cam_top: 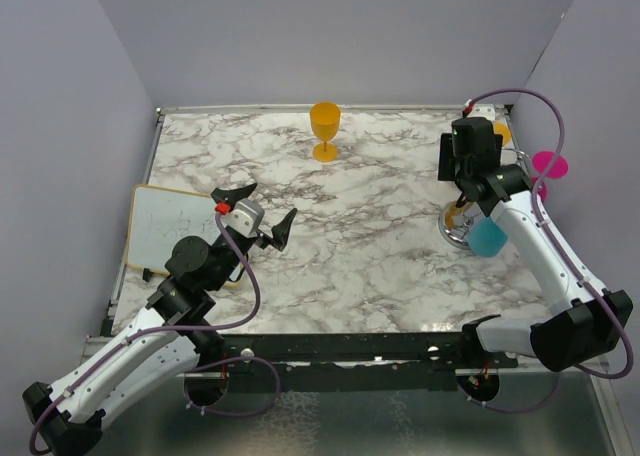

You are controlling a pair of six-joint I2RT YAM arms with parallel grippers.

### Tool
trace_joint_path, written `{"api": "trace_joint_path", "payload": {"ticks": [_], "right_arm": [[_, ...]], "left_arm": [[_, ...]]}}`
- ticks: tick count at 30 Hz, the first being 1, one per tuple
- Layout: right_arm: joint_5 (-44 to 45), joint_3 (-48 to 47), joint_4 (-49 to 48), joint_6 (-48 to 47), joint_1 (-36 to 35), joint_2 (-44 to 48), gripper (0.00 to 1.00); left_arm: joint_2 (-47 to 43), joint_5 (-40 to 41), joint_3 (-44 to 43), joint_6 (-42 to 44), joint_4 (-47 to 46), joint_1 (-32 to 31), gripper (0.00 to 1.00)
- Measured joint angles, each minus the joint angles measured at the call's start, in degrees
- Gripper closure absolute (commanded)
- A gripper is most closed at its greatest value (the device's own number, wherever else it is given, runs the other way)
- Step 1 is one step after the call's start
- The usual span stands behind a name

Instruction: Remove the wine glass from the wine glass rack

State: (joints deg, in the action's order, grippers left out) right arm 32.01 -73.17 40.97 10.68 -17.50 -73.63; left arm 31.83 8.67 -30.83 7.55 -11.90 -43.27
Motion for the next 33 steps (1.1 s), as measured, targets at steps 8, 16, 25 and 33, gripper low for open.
{"api": "trace_joint_path", "payload": {"ticks": [8, 16, 25, 33], "right_arm": [[-1.9, -0.81, 0.17, -0.04, 0.74, -1.22, 0.41], [-3.04, -0.81, 0.22, -0.02, 1.11, -1.49, 0.41], [-4.26, -0.81, 0.09, 0.87, 1.36, -1.7, 0.45], [-4.2, -2.89, 0.13, 2.27, 1.64, -4.04, 0.47]], "left_arm": [[0.2, 0.22, 0.0, 0.11, 0.02, -0.35, 0.0], [0.22, 0.44, 0.0, 0.13, 0.0, -0.37, 0.0], [0.22, 0.59, 0.0, 0.2, 0.02, -0.37, 0.0], [0.22, 0.79, 0.0, 0.37, 0.0, -0.37, 0.0]]}}
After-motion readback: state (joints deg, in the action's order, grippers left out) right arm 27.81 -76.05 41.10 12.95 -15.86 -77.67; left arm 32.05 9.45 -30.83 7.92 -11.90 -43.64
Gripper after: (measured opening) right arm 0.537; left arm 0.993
